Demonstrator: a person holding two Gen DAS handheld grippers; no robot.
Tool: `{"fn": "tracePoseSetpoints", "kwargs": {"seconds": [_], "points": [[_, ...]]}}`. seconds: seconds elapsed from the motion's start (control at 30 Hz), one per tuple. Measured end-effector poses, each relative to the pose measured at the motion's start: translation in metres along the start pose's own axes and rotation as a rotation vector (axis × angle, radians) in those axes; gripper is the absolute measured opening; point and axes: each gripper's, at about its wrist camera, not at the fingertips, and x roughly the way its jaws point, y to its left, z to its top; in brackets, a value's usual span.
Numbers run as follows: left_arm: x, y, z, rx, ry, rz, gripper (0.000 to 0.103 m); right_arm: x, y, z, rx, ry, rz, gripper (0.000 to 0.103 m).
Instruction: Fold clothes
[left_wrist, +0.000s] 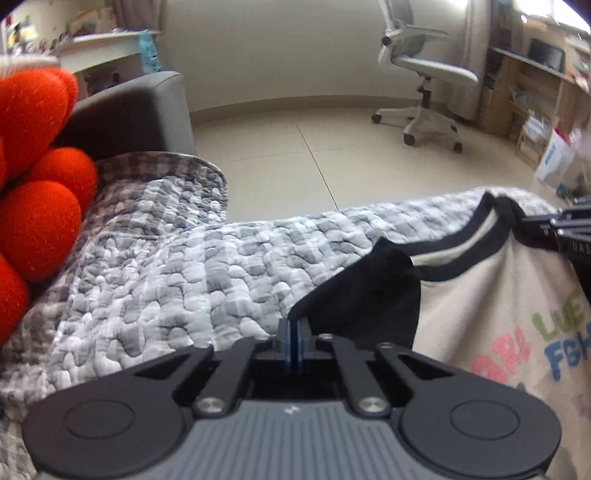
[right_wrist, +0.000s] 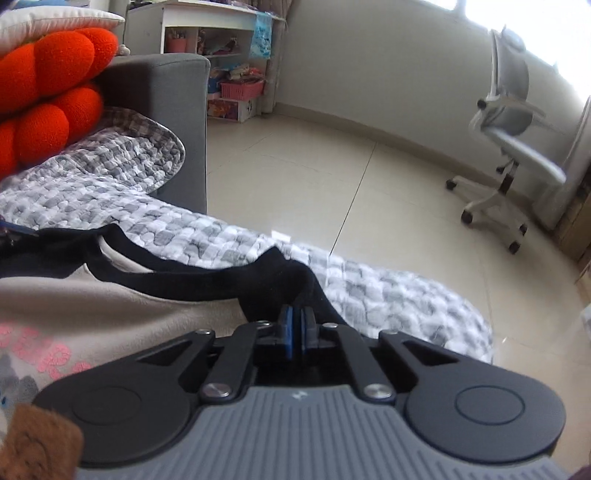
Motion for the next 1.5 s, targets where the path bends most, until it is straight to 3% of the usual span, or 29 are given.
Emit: {"fn": "tracePoseSetpoints", "kwargs": {"seconds": [0.1,0.33,0.43,0.53,0.77,0.87,0.93,1.0,1.07,1.1,1.17,1.3,1.5], "points": [[-0.008,0.0,0.005,-0.003,-0.042,0.031,0.002,-0.008,0.002,0.006,-0.011,-0.048,-0.011,0.003],[-0.034,0.033,0.026,-0.147,-0.187,0.193,0.002,-0.03,0.02,0.029,-0.039,-0.228,-0.094,0.001],[-0.027,0.033,0.026,-0.154,-0.188,0.222,0.002,-0.028,0.034,0.036,-0.079,-0.269,-0.151,0.001],[-0.02,0.033,0.026,-0.168,-0.184,0.236,0.002,-0.017,0.042,0.038,-0.124,-0.254,-0.181,0.001],[-0.015,0.033,0.028,-0.217,-0.207,0.26,0.003,-0.015,0.045,0.038,-0.098,-0.301,-0.265,0.001],[0.009,0.022,0.021,-0.159,-0.068,0.248,0.009,0.007,0.051,0.027,-0.122,-0.175,-0.26,0.003],[0.017,0.019,0.014,-0.119,-0.041,0.265,0.011,0.024,0.055,0.015,-0.173,-0.073,-0.264,0.003],[0.011,0.025,0.015,-0.143,-0.046,0.261,0.024,0.022,0.053,0.012,-0.166,-0.055,-0.257,0.006],[0.0,0.034,0.017,-0.204,-0.066,0.248,0.043,0.014,0.048,0.016,-0.137,-0.058,-0.245,0.015],[-0.006,0.039,0.018,-0.235,-0.078,0.238,0.047,0.009,0.044,0.02,-0.114,-0.068,-0.238,0.017],[-0.016,0.042,0.018,-0.258,-0.082,0.231,0.047,-0.003,0.039,0.026,-0.062,-0.08,-0.222,0.029],[-0.033,0.043,0.011,-0.264,-0.074,0.231,0.049,-0.023,0.041,0.033,0.015,-0.087,-0.145,0.03],[-0.067,0.044,-0.01,-0.266,-0.072,0.238,0.053,-0.062,0.066,0.029,-0.044,-0.11,-0.038,0.034]]}}
